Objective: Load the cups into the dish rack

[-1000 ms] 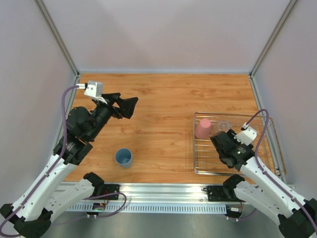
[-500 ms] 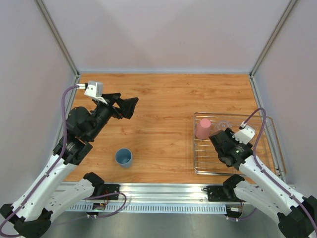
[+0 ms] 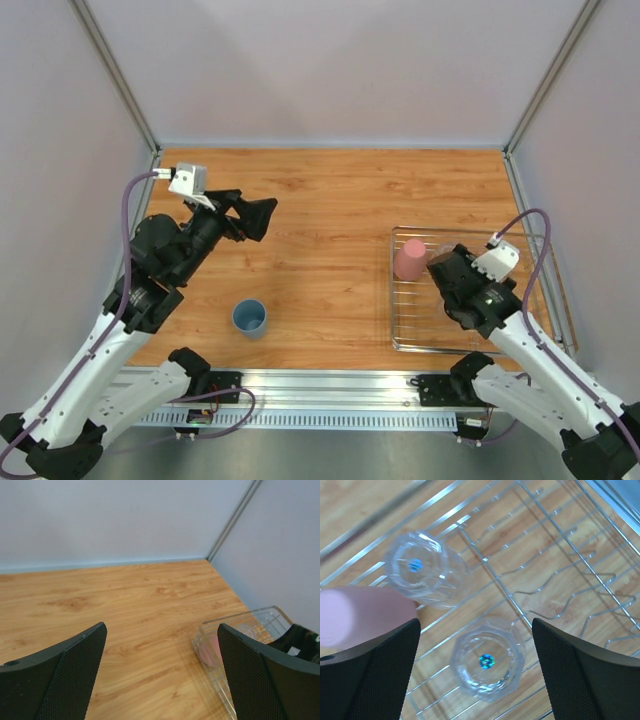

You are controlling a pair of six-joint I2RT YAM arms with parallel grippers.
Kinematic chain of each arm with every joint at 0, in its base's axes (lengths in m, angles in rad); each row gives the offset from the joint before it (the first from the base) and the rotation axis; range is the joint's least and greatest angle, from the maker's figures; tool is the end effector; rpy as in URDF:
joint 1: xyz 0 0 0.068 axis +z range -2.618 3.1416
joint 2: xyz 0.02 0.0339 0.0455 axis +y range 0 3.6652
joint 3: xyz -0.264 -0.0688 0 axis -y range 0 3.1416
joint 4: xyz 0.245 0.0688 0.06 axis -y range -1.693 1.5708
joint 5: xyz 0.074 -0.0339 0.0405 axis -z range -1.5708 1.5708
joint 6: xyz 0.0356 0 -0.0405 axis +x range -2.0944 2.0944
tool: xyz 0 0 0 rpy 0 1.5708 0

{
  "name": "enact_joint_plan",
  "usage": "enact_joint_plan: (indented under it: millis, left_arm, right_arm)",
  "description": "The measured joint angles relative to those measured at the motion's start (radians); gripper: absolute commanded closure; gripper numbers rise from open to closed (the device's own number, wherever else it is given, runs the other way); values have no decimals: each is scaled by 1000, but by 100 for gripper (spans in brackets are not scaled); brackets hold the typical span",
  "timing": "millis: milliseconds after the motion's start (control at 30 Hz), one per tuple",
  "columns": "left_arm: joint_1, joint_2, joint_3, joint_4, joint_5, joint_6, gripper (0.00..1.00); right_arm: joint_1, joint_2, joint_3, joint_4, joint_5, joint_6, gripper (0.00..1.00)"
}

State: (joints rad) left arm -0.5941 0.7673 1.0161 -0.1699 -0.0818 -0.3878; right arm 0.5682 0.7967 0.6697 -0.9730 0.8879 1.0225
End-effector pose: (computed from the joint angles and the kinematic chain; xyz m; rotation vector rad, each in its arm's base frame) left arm 0.1357 -0.0882 0.4239 0.0904 1.5331 -0.7274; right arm 0.1243 0.0466 0.2448 0.7317 2.0637 -0.3517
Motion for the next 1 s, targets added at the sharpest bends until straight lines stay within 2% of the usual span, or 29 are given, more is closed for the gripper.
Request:
enact_joint_plan:
  millis: [133,333,500,600,700,833,1000]
  left_arm:
    - [0,50,92,-137,-38,-9,0]
    - [0,162,351,-576,-190,-51,0]
    - [0,161,381,-918,-193,-90,2]
    - [0,151,309,-1028,-172,-137,7]
    - [0,126,157,-1077,-132,-197,11]
    - [0,113,-41,-1070,-93,-277,18]
    - [0,113,-127,-1028,-102,-332,28]
  right_arm:
    - [0,-37,177,-25,-48,-73,3]
    - [0,-57,389,1,-219,-246,0]
    - [0,39,461,74,-429,-377,0]
    - [0,102,452,157,-544,-418,0]
    - [2,129,430,227,-626,-429,0]
    - [5,138,432,284,-686,-437,0]
    - [6,153,437,293,-714,-444,0]
